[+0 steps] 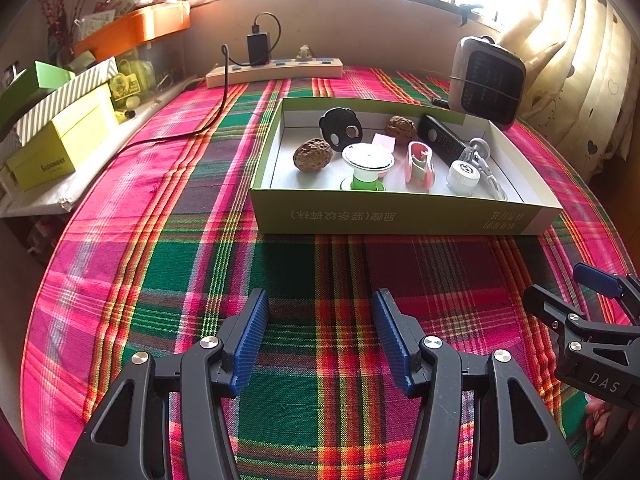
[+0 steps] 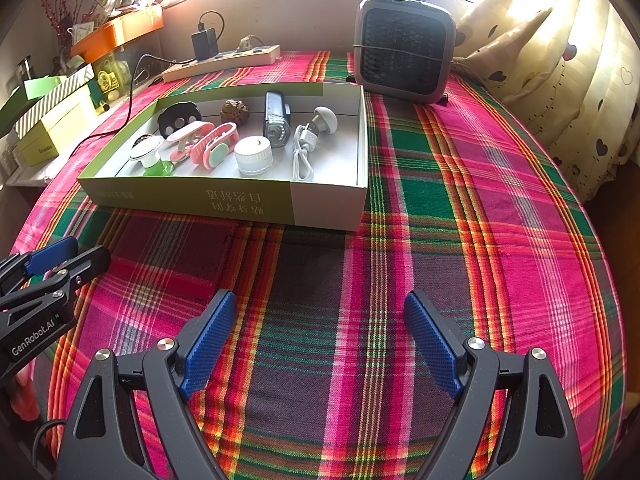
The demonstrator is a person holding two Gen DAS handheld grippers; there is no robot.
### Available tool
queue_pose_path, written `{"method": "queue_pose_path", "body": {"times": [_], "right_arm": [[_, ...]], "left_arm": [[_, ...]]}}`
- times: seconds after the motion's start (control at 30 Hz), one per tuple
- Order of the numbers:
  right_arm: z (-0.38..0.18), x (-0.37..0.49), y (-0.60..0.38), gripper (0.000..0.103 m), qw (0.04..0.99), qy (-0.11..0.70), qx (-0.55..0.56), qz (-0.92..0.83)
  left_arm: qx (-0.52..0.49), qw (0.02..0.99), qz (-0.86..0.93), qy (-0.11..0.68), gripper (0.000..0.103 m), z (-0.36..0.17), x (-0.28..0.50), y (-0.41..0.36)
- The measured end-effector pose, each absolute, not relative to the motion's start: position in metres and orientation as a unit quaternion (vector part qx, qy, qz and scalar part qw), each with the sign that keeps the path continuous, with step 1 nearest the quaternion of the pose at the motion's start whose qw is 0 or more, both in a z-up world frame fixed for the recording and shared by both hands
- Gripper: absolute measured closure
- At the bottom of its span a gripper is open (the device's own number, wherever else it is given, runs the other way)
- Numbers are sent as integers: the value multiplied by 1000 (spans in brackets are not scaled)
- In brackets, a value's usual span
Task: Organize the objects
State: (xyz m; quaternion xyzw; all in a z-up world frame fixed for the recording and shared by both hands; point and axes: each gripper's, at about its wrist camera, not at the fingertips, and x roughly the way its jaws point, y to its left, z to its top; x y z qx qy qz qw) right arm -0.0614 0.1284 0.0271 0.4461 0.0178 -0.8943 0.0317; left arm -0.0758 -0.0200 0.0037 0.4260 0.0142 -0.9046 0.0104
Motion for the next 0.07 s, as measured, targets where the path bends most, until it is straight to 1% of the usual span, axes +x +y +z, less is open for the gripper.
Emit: {"method": "queue_pose_path", "body": {"times": [0.07], "right_arm": [[27, -61, 128, 17, 32, 18, 446, -894]], "left_arm": [[426, 10, -905, 14, 50, 4, -76, -20]]}}
